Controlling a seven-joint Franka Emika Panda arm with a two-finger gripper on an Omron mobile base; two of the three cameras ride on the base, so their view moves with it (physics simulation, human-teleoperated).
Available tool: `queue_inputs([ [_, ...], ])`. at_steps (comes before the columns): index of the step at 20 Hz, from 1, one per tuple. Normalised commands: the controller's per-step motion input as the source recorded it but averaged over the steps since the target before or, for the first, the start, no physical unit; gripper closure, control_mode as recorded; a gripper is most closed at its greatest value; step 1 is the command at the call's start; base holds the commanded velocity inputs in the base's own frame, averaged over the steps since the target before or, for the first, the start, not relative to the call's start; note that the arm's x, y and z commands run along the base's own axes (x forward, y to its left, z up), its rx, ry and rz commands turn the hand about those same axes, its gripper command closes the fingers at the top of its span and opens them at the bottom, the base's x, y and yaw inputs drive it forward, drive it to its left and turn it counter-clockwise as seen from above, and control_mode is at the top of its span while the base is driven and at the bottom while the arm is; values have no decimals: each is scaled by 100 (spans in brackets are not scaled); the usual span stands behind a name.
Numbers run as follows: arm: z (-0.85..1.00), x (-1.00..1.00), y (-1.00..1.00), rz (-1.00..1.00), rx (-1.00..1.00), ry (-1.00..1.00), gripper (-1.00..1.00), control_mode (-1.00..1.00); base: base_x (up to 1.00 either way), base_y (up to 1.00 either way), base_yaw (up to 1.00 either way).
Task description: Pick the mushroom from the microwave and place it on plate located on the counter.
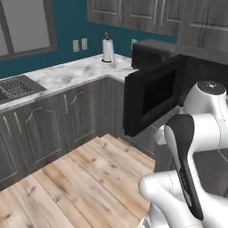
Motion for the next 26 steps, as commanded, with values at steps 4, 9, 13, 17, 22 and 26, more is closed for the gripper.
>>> queue_inputs([
  [4,0,0,0,0,0,0,100,100,11,62,72],
  [9,0,0,0,0,0,0,100,100,84,94,25],
  [13,0,0,0,0,0,0,100,100,100,78,-3],
  [17,0,0,0,0,0,0,100,100,100,68,-27],
  [22,0,0,0,0,0,0,100,100,100,42,-43],
  [26,0,0,0,0,0,0,100,100,100,39,-48],
])
